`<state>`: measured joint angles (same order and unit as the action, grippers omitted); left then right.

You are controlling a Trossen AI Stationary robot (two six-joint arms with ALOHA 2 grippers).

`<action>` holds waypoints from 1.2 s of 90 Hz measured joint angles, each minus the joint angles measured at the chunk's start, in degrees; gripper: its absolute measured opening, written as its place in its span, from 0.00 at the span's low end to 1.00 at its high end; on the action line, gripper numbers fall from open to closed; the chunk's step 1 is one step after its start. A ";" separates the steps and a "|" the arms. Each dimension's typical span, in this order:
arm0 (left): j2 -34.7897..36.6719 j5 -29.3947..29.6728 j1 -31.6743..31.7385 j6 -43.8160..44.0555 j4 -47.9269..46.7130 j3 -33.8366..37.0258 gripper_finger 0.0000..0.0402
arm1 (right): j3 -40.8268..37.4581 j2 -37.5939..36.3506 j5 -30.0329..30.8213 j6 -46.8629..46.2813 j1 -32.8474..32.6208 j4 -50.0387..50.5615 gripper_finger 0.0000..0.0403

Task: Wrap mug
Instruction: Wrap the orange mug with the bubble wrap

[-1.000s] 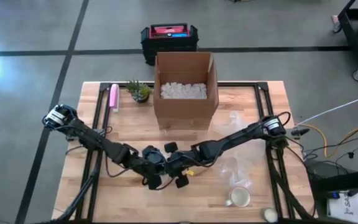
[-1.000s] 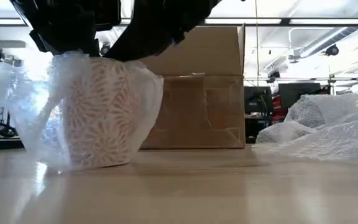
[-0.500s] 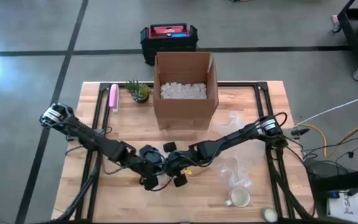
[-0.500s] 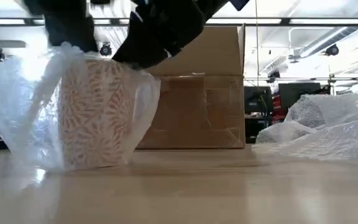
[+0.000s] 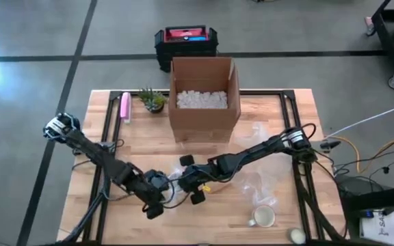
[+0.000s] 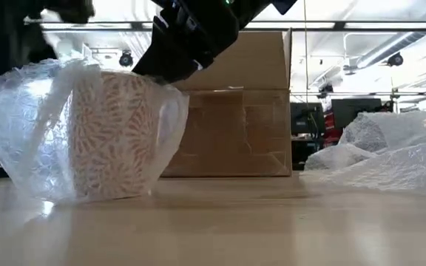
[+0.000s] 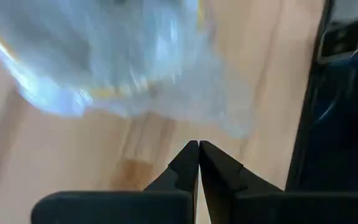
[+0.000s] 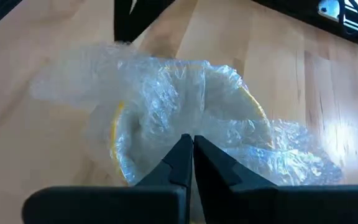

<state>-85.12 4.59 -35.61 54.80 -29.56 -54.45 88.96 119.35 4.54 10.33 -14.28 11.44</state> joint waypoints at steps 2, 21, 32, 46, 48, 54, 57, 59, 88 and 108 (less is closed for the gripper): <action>-0.70 0.18 -0.04 -0.09 0.50 0.16 0.00 | -0.01 0.00 -0.02 0.00 -0.02 0.00 0.01; -2.12 6.67 0.29 -6.96 9.02 -0.02 0.00 | -0.06 0.02 0.02 0.12 -0.02 -0.02 0.01; -0.52 13.21 0.37 -9.40 8.89 -0.56 0.00 | -0.08 0.02 0.03 0.17 -0.02 0.10 0.01; 0.68 17.72 0.39 -11.00 8.06 -0.56 0.00 | -0.11 0.00 0.19 0.20 -0.02 0.31 0.01; 0.88 18.53 0.39 -11.05 8.00 -0.56 0.00 | -0.13 0.00 0.20 0.21 -0.02 0.41 0.01; 1.35 20.31 0.44 -10.96 7.40 -0.56 0.00 | -0.15 0.02 0.19 0.22 -0.02 0.53 0.01; 1.53 21.06 0.51 -10.97 7.36 -0.56 0.00 | -0.19 0.09 0.19 0.22 -0.02 0.57 0.01; 1.64 21.51 0.53 -10.97 7.46 -0.56 0.00 | -0.22 0.18 0.23 0.24 0.00 0.57 0.01; 2.64 22.15 0.57 -10.14 5.80 -0.79 0.00 | -0.32 0.35 -0.03 0.46 -0.02 0.37 0.01; 2.64 22.09 0.57 -9.35 6.15 -1.44 0.00 | -0.32 0.35 -0.05 0.23 -0.04 0.30 0.01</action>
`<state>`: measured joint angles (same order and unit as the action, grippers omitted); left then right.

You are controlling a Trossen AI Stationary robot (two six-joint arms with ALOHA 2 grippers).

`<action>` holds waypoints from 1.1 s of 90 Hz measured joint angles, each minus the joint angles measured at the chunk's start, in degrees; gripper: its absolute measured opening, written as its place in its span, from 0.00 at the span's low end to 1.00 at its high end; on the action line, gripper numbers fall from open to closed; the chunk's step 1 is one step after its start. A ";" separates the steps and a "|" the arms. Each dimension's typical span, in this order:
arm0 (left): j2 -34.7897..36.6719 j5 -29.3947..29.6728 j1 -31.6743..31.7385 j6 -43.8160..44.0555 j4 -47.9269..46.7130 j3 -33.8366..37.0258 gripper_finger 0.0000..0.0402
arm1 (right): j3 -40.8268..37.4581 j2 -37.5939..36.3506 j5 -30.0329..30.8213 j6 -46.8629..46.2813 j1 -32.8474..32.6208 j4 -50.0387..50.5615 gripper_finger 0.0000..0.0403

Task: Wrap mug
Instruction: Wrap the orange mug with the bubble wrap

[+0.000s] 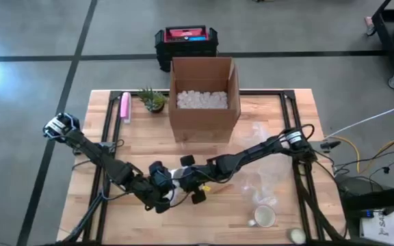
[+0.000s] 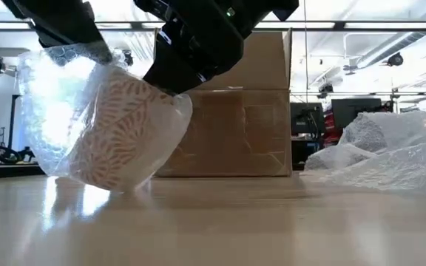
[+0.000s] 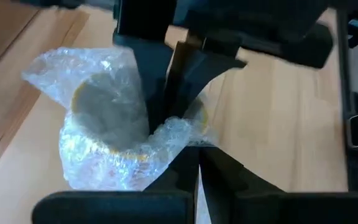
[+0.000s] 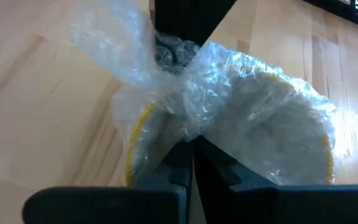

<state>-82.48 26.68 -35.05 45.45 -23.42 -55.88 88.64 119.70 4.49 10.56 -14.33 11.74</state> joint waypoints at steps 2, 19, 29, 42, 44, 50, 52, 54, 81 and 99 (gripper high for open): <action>0.00 0.00 0.00 0.00 0.02 -0.07 0.00 | 0.00 0.00 0.00 -0.02 0.00 0.01 0.01; -0.07 3.13 0.00 0.42 -0.25 0.51 0.00 | 0.10 -0.02 0.10 0.01 -0.52 -0.29 0.01; -0.35 6.28 0.06 1.78 0.08 1.12 0.00 | 0.51 0.10 0.15 -0.35 -0.68 -0.13 0.01; -1.34 7.71 0.77 2.80 1.18 1.86 0.00 | 0.74 0.31 0.00 -0.47 -0.66 0.14 0.01; -1.46 7.89 0.82 3.08 1.31 2.03 0.00 | 0.74 0.31 0.00 -0.47 -0.66 0.11 0.01; -1.91 8.27 0.91 3.55 1.83 2.68 0.00 | 0.74 0.33 0.00 -0.47 -0.63 0.10 0.01; -2.07 8.30 0.94 3.60 1.90 2.84 0.00 | 0.74 0.33 0.01 -0.49 -0.63 0.09 0.01; -2.17 8.29 0.94 3.67 1.84 2.97 0.00 | 0.75 0.33 0.03 -0.49 -0.63 0.07 0.01; -2.51 8.16 1.01 3.63 0.94 3.24 0.00 | 0.76 -1.84 -0.02 -1.62 -0.10 3.49 0.01; -2.58 7.87 1.03 3.58 0.83 3.31 0.00 | 0.87 -3.82 -0.01 -2.71 1.09 7.62 0.01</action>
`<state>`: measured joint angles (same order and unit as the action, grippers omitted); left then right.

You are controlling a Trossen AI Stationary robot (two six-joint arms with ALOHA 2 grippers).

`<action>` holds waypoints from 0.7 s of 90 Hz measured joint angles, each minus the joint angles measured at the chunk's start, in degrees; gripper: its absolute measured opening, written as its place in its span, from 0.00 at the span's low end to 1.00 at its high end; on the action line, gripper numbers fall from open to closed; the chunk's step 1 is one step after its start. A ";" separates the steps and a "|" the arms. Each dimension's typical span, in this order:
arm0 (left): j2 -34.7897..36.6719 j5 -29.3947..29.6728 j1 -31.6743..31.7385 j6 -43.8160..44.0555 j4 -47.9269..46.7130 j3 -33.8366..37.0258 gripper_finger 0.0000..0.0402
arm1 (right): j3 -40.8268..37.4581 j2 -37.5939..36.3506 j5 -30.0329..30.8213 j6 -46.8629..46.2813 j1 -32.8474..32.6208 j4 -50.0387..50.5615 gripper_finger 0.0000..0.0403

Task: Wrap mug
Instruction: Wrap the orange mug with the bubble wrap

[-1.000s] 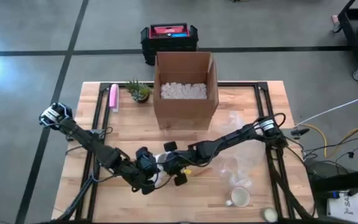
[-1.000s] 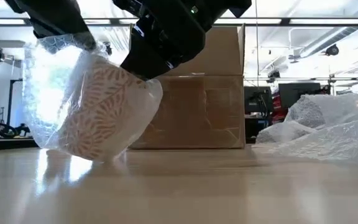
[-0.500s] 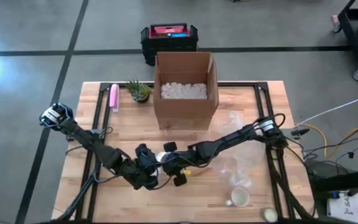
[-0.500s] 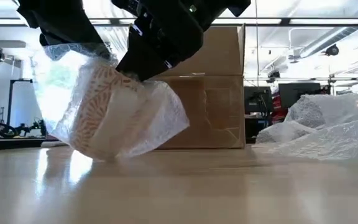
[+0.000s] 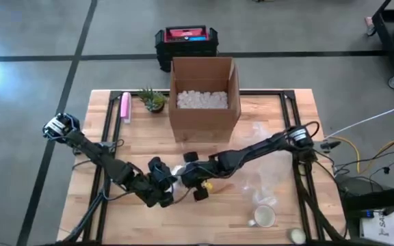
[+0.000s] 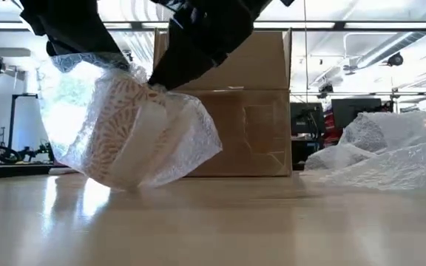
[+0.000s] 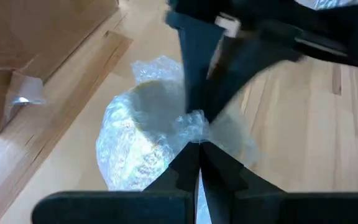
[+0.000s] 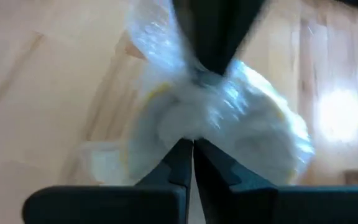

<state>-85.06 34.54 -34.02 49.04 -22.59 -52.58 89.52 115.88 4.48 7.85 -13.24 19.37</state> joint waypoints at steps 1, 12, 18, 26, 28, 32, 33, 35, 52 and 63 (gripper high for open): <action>-0.01 0.00 0.00 0.00 0.00 0.00 0.00 | 0.00 -0.07 0.01 0.14 0.03 0.10 0.01; -0.04 -0.35 0.00 -0.04 -0.06 0.02 0.00 | 0.00 -0.85 0.03 1.12 0.16 0.32 0.01; -0.04 -0.48 0.00 -0.07 -0.07 0.02 0.00 | 0.00 -1.37 0.01 1.99 0.14 0.39 0.01; -0.04 -0.48 0.00 -0.07 -0.07 0.04 0.00 | -0.02 -1.84 0.01 2.52 0.16 -2.01 0.01; -0.04 -0.46 0.00 -0.07 -0.07 0.05 0.00 | -0.02 -1.79 0.00 2.54 0.16 -3.45 0.01; -0.06 -0.22 0.00 -0.07 -0.02 0.07 0.00 | 0.00 -1.28 0.01 2.64 0.16 -5.70 0.01; -0.06 -0.14 0.00 -0.07 -0.01 0.08 0.00 | 0.00 -1.11 0.01 2.65 0.18 -6.12 0.01; -0.06 -0.05 -0.02 -0.10 0.08 0.09 0.00 | 0.00 -0.74 0.06 2.65 0.26 -6.97 0.01; -0.15 -0.05 -0.02 -0.39 1.07 0.12 0.00 | 0.02 3.99 0.17 2.22 1.21 -9.71 0.01; -0.21 0.13 -0.04 -0.48 1.10 0.22 0.00 | 0.22 5.81 -0.10 2.17 1.66 -9.94 0.01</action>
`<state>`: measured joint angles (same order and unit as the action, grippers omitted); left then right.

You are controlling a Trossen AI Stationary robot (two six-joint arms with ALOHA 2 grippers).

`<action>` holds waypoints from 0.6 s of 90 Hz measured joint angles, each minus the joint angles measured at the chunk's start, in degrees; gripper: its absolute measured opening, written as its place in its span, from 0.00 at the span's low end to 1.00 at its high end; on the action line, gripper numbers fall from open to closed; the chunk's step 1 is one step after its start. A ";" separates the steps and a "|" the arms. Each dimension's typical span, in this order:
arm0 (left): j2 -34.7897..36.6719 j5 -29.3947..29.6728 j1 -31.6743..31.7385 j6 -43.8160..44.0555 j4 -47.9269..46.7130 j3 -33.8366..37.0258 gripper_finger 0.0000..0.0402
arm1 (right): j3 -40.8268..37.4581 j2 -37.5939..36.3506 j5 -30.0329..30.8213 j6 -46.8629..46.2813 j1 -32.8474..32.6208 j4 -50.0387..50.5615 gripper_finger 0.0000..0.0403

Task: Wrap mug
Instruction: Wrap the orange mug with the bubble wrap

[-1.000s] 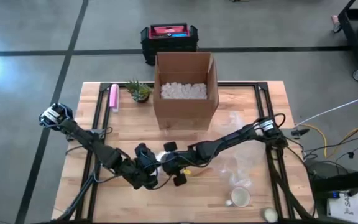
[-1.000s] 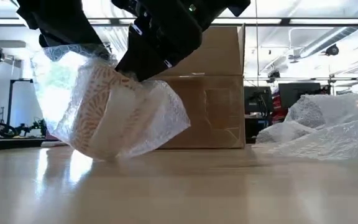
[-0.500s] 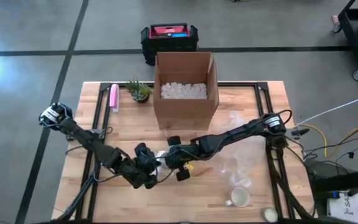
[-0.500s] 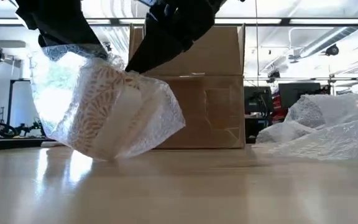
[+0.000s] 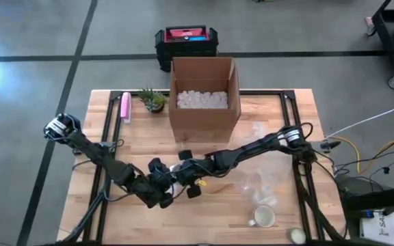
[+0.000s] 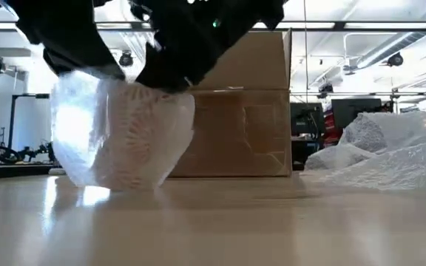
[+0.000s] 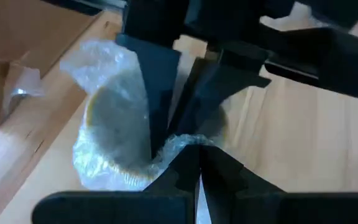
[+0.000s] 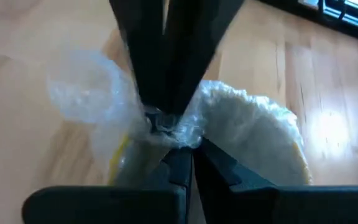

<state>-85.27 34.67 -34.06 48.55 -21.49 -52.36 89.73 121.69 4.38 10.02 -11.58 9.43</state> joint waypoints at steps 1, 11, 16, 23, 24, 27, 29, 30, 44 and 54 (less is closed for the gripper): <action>0.00 -0.01 0.00 -0.01 0.04 -0.01 0.00 | 0.01 0.10 0.00 0.00 0.01 -0.03 0.01; 0.26 -0.06 0.00 -0.02 0.17 0.00 0.00 | 0.13 0.95 -0.37 -0.05 0.14 0.05 0.01; 0.95 -0.25 -0.02 -0.03 0.09 0.02 0.00 | 0.11 1.05 -0.35 -0.07 0.14 0.16 0.01; 2.38 -0.60 -0.30 -0.11 -0.58 -0.12 0.00 | 0.07 1.05 -0.37 -0.11 0.14 0.23 0.01; 2.61 -0.62 -0.33 -0.18 -0.69 -0.20 0.00 | 0.05 1.04 -0.38 -0.10 0.14 0.24 0.01; 3.21 -0.67 -0.50 -0.50 -1.01 -0.49 0.00 | 0.02 0.96 -0.46 -0.04 0.14 0.29 0.01; 3.64 -0.70 -0.66 -0.57 -1.04 -0.65 0.00 | -0.01 0.96 -0.44 0.01 0.12 0.30 0.01; 3.87 -0.71 -0.69 -0.69 -1.05 -0.72 0.00 | -0.02 0.96 -0.44 0.02 0.12 0.31 0.01; 5.30 -1.63 -0.60 2.77 -3.30 -0.64 0.00 | -0.04 1.00 -0.55 -0.01 0.12 0.43 0.01; 4.62 -2.26 0.60 7.50 -6.74 -0.39 0.00 | -0.09 1.00 -0.47 -0.37 0.12 0.38 0.01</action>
<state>-80.66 32.41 -33.46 56.06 -28.23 -52.75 89.65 122.69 3.91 9.65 -11.47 9.81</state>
